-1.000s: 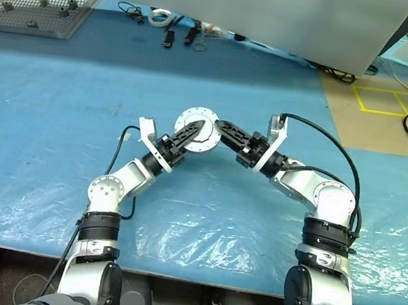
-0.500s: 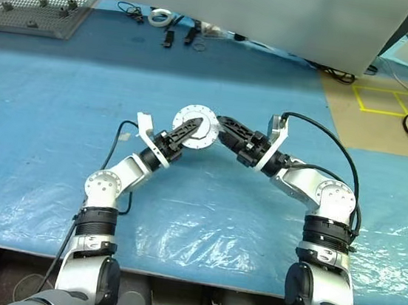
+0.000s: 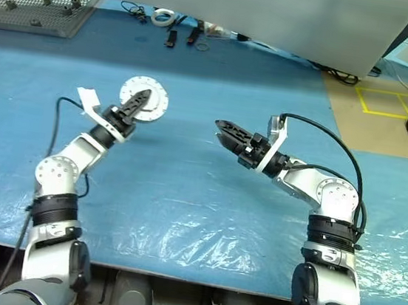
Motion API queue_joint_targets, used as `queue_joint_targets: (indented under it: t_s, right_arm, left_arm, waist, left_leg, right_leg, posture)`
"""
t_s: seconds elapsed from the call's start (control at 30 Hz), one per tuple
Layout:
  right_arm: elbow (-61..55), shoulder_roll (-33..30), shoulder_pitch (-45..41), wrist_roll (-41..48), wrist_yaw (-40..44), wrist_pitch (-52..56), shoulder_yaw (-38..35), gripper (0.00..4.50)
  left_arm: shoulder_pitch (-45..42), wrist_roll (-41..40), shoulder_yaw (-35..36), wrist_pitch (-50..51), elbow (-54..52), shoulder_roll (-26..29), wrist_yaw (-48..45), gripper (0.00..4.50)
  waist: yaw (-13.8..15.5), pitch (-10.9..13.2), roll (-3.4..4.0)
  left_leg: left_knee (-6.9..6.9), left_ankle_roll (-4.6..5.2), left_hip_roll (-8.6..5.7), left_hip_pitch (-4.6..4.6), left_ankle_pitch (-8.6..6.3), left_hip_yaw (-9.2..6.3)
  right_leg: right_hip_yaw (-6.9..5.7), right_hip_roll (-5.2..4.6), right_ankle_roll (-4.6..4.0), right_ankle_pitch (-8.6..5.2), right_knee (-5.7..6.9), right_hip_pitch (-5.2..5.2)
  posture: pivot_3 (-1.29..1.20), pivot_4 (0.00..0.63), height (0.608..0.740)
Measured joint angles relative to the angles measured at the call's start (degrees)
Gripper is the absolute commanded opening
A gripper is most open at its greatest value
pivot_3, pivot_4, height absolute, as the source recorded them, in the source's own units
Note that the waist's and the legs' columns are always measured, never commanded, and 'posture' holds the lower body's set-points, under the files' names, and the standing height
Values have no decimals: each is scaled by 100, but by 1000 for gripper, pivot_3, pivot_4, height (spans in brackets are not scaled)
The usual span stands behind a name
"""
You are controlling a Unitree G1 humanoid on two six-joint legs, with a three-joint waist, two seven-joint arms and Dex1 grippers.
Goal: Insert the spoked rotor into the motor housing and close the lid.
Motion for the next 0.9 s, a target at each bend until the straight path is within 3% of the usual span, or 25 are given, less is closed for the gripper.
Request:
queue_joint_targets:
  t_s: [0.17, 0.3, 0.73, 0.9]
  right_arm:
    - [-243, -455, 369, -1048, 643, -635, 344, 3360]
    - [-418, -489, 497, -1257, 1005, -718, 395, 3360]
    - [-561, -477, 566, -1561, 1177, -691, 427, 3360]
    - [-638, -473, 613, -1584, 1178, -628, 425, 3424]
  left_arm:
    - [-17, 999, 46, -687, 973, 1028, -392, 2606]
    - [-85, 1663, -229, -1012, 1652, 1492, -1119, 2606]
    - [-933, 3370, -948, -2529, 3694, 1593, -1796, 2606]
    - [-990, 3729, -969, -2963, 4205, 1579, -1609, 4026]
  waist:
    - [16, 3, -12]
    - [47, 9, -25]
    - [13, 7, -33]
    - [7, 7, -33]
  left_leg:
    - [0, 0, 0, 0, 0, -4]
    - [0, 1, 1, -3, 0, -6]
    - [14, 1, 6, 2, 1, -6]
    - [15, 0, 4, 6, 0, -5]
  right_leg:
    - [-8, -1, 1, 0, -11, -1]
    - [-15, -2, 0, 0, -9, -1]
    - [-15, -2, -7, 2, 6, 0]
    - [-8, -3, -7, 3, 14, 12]
  posture:
    - [0, 150, 740]
    - [0, 150, 740]
    - [0, 150, 740]
    - [0, 150, 740]
